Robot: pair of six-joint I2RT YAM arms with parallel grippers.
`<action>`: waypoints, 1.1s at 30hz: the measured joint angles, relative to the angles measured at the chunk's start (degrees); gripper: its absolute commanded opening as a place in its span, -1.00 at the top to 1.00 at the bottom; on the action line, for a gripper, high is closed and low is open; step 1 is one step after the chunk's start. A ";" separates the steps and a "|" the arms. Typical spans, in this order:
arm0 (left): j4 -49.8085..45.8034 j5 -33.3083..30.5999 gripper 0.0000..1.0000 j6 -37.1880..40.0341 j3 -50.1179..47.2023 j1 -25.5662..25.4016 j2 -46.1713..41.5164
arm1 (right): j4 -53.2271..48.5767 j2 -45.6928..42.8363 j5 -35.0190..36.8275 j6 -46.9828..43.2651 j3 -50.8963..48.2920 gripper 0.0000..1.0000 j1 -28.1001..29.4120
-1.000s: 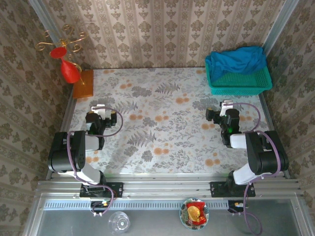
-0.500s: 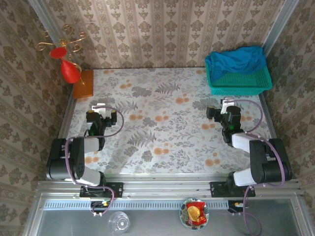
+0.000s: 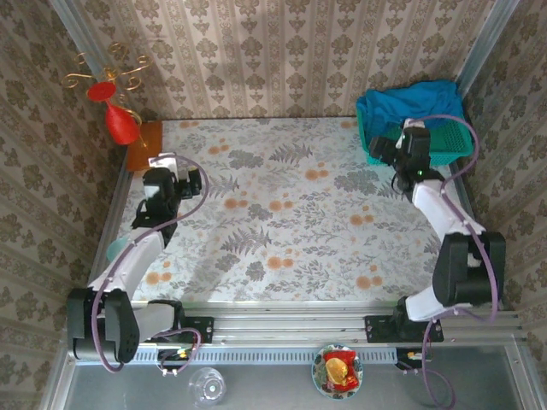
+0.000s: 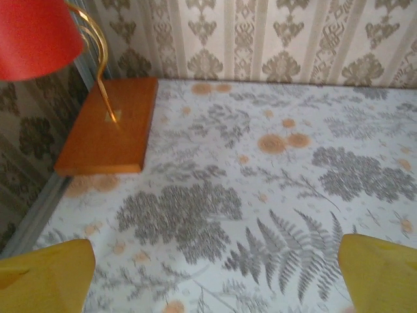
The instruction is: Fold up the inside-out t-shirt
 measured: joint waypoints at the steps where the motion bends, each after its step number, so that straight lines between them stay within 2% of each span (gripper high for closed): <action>1: -2.64 0.35 -0.95 -0.63 1.09 0.00 -0.35 | -2.12 2.01 -0.68 0.74 2.84 -0.61 -0.52; 5: -12.59 2.84 -0.96 -2.16 5.55 0.00 -1.07 | -8.76 10.75 -3.28 2.62 14.05 -0.56 -1.95; 8: -18.14 5.31 -0.89 -2.73 8.31 0.00 -1.16 | -11.80 16.79 -4.74 3.76 20.87 -0.54 -2.21; 15: -25.11 11.17 -0.86 -3.02 10.78 0.02 -1.33 | -15.30 32.44 -9.51 8.35 37.53 -0.40 -3.74; 18: -26.27 12.76 -0.86 -3.30 10.80 0.07 -1.36 | -15.87 37.51 -9.92 11.43 42.99 -0.43 -4.63; 21: -27.15 13.79 -0.88 -3.72 10.88 0.07 -1.36 | -16.74 42.82 -9.90 15.52 49.27 -0.59 -5.55; 27: -27.39 13.75 -0.92 -3.87 11.37 0.07 -1.36 | -17.33 52.81 -10.38 23.15 62.14 -0.60 -6.80; 30: -27.96 13.77 -0.92 -3.85 12.28 0.07 -1.22 | -18.05 56.61 -10.78 25.90 67.36 -0.50 -7.15; 33: -27.91 13.84 -0.92 -3.85 13.27 0.07 -1.20 | -18.08 58.82 -10.86 28.33 70.44 -0.26 -7.43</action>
